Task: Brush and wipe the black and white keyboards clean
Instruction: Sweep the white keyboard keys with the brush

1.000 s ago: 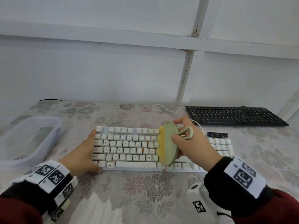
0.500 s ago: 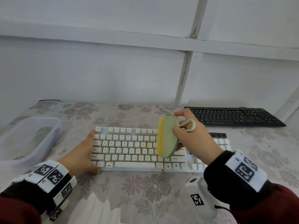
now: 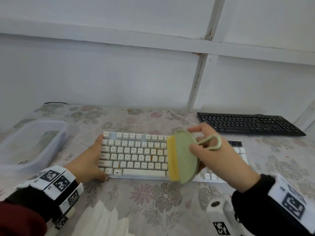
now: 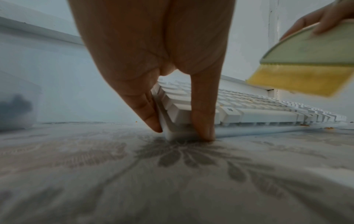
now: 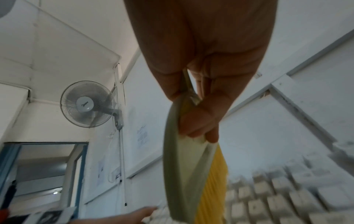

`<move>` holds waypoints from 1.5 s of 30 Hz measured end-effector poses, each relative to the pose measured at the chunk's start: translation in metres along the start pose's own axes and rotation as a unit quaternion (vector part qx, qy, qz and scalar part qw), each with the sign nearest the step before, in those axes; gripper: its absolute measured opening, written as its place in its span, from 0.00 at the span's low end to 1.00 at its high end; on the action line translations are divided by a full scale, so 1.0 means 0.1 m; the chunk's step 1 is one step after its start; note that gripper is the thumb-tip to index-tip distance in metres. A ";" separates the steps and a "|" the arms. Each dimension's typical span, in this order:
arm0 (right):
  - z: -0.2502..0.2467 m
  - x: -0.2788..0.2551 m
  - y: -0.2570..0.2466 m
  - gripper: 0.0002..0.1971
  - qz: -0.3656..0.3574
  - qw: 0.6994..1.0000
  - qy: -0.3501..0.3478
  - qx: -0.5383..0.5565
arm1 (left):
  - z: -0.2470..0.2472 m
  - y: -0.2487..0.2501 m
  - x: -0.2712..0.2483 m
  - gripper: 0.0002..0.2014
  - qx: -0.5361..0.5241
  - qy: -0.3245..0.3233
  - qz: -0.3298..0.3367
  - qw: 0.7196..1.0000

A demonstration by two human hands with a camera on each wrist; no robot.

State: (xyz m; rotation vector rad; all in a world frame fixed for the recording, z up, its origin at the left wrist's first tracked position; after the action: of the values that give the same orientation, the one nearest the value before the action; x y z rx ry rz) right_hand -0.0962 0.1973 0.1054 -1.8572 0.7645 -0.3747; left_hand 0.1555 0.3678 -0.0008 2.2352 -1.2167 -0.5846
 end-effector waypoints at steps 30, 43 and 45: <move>0.03 0.31 -0.01 0.14 0.012 0.997 0.012 0.069 | 0.00 0.01 -0.01 0.65 0.000 0.001 0.001 1.000; 0.29 0.06 0.19 0.12 0.065 0.993 -0.100 0.004 | -0.01 0.01 0.00 0.63 -0.007 0.004 0.014 1.000; 0.26 0.00 0.15 0.12 0.060 0.992 -0.111 0.009 | -0.01 0.01 0.00 0.62 -0.008 0.002 0.015 1.000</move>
State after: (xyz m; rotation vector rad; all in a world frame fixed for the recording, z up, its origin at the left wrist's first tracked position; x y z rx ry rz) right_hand -0.0865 0.2124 0.0808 -1.7897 0.7137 -0.0947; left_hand 0.1551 0.3674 0.0004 2.1999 -1.2365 -0.5754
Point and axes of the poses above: each hand's wrist, its own x-axis towards the middle knuckle, its own z-axis out of the palm, y = z × x, the point moved 4 cm from there along x, towards the middle knuckle, and after that the axes turned 8 degrees about z, right-handed, at the moved point
